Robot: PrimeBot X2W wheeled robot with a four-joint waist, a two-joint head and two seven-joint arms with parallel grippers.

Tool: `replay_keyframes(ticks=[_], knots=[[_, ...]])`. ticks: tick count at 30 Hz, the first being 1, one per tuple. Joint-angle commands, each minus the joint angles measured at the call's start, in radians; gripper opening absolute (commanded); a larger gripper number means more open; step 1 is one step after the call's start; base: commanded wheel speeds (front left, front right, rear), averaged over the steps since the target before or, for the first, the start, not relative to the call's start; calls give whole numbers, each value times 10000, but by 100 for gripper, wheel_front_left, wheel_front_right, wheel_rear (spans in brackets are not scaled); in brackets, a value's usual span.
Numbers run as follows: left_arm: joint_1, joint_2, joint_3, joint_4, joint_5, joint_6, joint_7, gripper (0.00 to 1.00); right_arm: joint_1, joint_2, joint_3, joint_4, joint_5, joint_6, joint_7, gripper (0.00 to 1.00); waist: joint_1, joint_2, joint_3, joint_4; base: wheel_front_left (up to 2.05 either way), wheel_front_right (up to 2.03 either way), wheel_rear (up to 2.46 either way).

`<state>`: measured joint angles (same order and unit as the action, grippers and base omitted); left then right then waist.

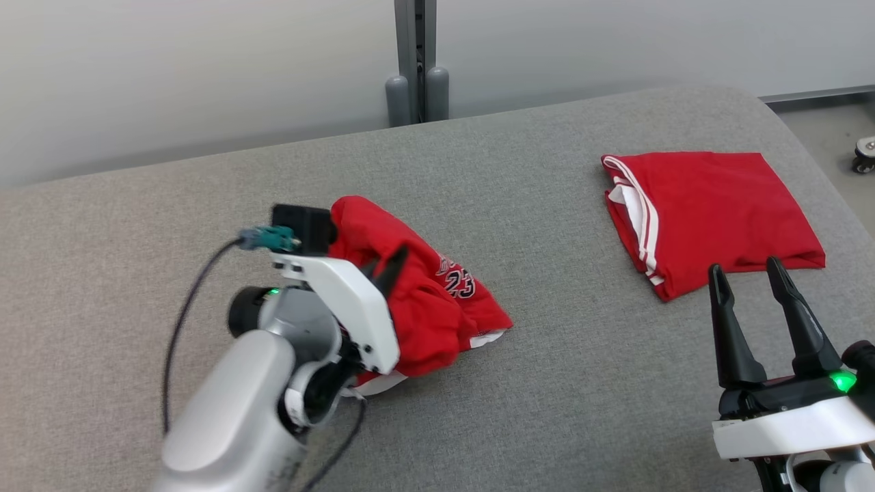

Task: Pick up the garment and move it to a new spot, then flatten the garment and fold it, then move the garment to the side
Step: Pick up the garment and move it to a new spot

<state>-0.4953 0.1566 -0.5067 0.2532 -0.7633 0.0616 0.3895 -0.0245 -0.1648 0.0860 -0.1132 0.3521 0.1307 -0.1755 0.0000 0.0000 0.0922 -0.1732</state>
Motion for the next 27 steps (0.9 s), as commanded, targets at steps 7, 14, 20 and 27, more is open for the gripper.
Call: replay_keyframes(ticks=[7,14,20,27], knots=[[-261,-698,-820,1719,257,-881,-1058,100,-258,-9,129,238,18,4,-125,100,0,0,154,-18,0,0,0],[-371,-637,-855,1897,420,-1311,-2189,100,-21,-78,-16,381,15,4,-135,100,0,0,-116,427,0,0,0],[169,112,-529,769,633,-1083,-2758,100,232,-128,-208,245,3,4,-75,100,0,0,-374,966,0,0,0],[1173,1164,71,-948,1055,-376,-3592,100,622,-78,-429,16,-91,4,17,100,0,0,-687,1456,0,0,0]])
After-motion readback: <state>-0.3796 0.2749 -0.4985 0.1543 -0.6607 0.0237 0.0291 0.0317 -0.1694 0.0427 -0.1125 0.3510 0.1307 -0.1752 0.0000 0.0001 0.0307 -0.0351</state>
